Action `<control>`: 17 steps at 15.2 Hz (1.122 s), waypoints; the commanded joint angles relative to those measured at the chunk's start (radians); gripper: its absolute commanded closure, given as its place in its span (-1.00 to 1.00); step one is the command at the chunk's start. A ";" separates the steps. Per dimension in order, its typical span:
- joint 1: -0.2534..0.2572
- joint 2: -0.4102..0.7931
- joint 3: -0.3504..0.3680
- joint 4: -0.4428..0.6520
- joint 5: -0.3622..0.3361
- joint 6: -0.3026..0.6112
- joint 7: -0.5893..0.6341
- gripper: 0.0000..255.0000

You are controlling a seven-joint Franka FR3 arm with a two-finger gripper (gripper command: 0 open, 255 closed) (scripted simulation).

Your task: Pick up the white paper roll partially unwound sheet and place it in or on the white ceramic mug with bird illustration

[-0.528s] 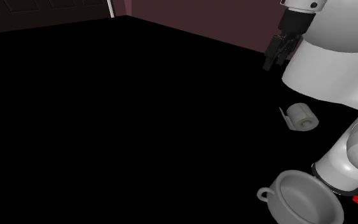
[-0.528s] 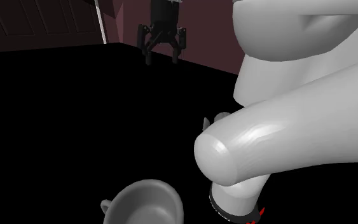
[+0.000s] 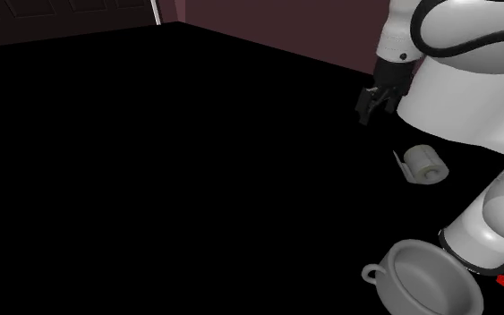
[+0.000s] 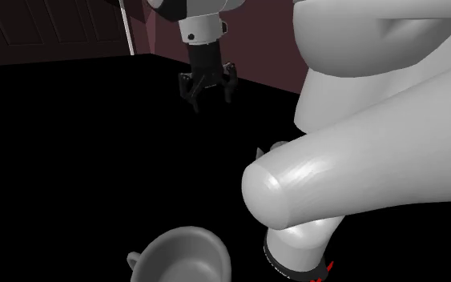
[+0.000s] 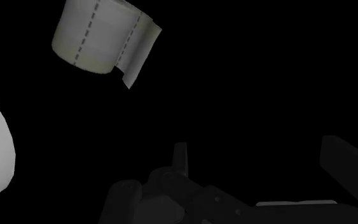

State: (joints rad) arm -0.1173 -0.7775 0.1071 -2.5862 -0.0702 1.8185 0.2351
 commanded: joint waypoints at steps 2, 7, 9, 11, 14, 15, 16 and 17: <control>-0.061 0.054 0.063 -0.050 -0.074 0.065 0.118 -1.00; -0.174 0.160 0.169 -0.121 -0.208 0.151 0.339 -1.00; -0.227 0.211 0.209 -0.140 -0.270 0.177 0.437 -1.00; -0.283 0.267 0.247 -0.154 -0.338 0.195 0.540 -1.00; -0.371 0.359 0.298 -0.164 -0.450 0.205 0.705 -1.00; -0.402 0.392 0.313 -0.164 -0.490 0.204 0.762 -1.00; -0.403 0.394 0.313 -0.164 -0.492 0.203 0.765 -1.00; -0.409 0.400 0.309 -0.172 -0.503 0.217 0.770 -1.00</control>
State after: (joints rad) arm -0.5137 -0.3914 0.4141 -2.7560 -0.5547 2.0282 0.9857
